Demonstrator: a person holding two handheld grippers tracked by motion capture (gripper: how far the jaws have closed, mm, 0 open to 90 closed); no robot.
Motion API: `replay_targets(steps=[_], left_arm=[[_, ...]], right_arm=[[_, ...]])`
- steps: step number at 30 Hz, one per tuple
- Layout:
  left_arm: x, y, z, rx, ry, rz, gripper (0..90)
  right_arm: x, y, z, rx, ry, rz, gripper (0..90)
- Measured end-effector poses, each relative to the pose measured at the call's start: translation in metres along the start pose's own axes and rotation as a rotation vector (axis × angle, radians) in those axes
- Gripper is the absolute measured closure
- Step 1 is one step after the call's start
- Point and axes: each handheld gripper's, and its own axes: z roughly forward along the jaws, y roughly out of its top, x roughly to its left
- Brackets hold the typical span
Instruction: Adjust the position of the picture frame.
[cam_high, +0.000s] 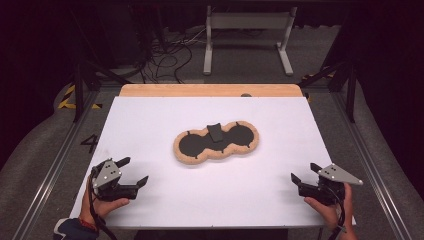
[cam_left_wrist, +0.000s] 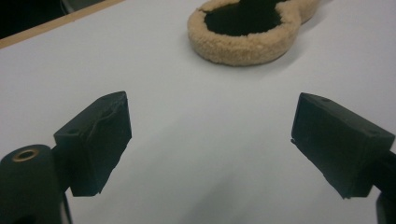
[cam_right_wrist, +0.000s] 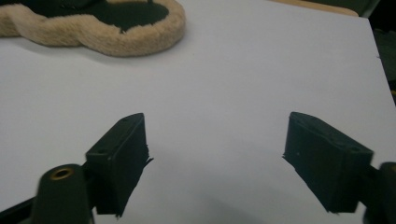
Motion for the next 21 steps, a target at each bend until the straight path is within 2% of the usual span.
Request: replay_targets(steps=[3,9,13,16,18,19,21], left_arm=[[0.001,-0.001,0.0,0.013,-0.011,0.0,16.4],[0.007,-0.002,0.001,0.025,0.0,-0.012,21.9],[0.012,0.001,0.0,0.013,-0.005,-0.014,27.7],[0.019,0.008,0.002,-0.001,-0.028,-0.005,43.0],[0.021,0.01,0.002,-0.006,-0.03,-0.002,57.5],[0.023,0.013,0.003,-0.01,-0.034,0.003,57.5],[0.027,0.02,0.005,-0.018,-0.031,0.012,70.3]], right_arm=[[0.003,0.001,0.001,0.009,-0.006,-0.022,27.3],[0.003,0.004,0.004,0.001,0.005,-0.003,31.8],[0.004,0.006,0.006,-0.002,0.014,-0.004,39.9],[0.006,0.008,0.008,-0.001,0.029,-0.008,46.4],[0.005,0.009,0.008,-0.002,0.034,-0.006,48.2],[0.006,0.011,0.009,-0.005,0.035,-0.001,50.3],[0.006,0.016,0.013,-0.006,0.049,-0.002,56.1]])
